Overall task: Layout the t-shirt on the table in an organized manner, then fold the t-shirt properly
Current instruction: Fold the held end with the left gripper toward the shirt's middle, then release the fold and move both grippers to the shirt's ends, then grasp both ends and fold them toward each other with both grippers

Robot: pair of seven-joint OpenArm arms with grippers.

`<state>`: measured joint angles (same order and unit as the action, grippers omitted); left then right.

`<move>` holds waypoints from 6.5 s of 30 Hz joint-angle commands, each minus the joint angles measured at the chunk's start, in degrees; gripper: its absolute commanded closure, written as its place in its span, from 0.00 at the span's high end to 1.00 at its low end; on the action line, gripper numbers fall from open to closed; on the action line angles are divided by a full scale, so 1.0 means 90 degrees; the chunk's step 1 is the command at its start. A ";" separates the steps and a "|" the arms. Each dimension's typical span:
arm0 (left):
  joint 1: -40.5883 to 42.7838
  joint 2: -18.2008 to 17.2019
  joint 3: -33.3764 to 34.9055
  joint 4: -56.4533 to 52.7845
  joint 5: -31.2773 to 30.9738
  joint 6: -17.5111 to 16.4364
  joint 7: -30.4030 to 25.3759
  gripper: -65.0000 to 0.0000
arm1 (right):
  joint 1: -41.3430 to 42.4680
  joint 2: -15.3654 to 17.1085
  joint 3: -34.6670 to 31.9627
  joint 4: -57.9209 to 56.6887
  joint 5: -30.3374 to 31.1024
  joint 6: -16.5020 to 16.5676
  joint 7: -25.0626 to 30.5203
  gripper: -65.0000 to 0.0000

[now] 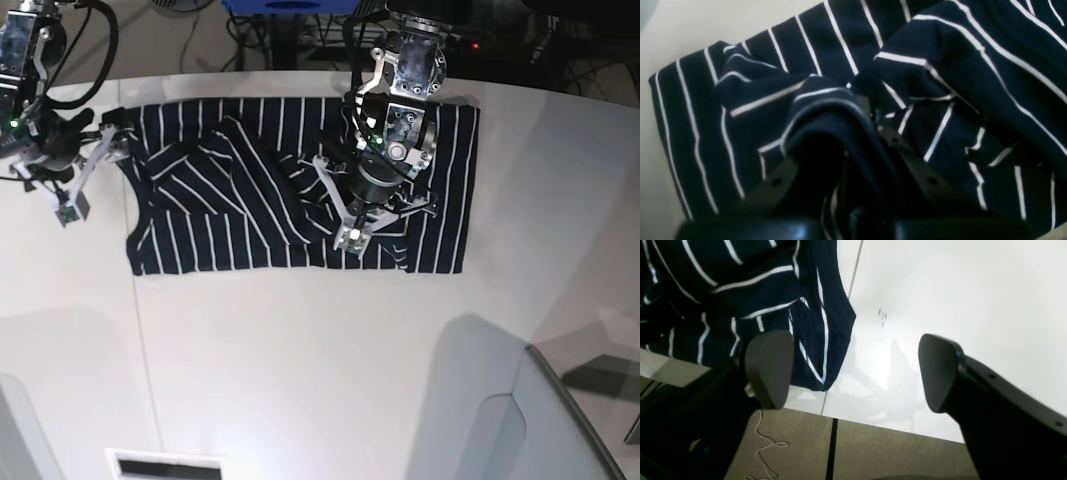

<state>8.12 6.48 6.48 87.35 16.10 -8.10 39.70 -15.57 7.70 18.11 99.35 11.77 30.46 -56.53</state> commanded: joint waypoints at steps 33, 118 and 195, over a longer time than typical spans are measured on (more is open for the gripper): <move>-0.0165 0.0017 0.0379 0.0136 -0.0006 0.0016 -0.0118 0.29 | 0.0055 0.0077 0.0025 0.0101 0.0045 0.0000 0.0045 0.84; 0.1974 -0.0901 -0.2063 0.2050 -0.0084 0.0016 0.0087 0.00 | 0.0915 -0.0021 0.1441 -0.1354 0.1325 0.1060 0.0191 0.93; -0.0438 -0.1585 -0.0354 -0.1818 -0.3386 -0.0014 -0.0441 0.00 | 0.2136 -0.0636 -0.0249 -0.2282 0.2497 0.1060 -0.1469 0.01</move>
<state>3.46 -8.36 2.74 71.46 -14.79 -7.66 30.76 2.63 1.93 16.01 77.87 32.69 39.57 -70.24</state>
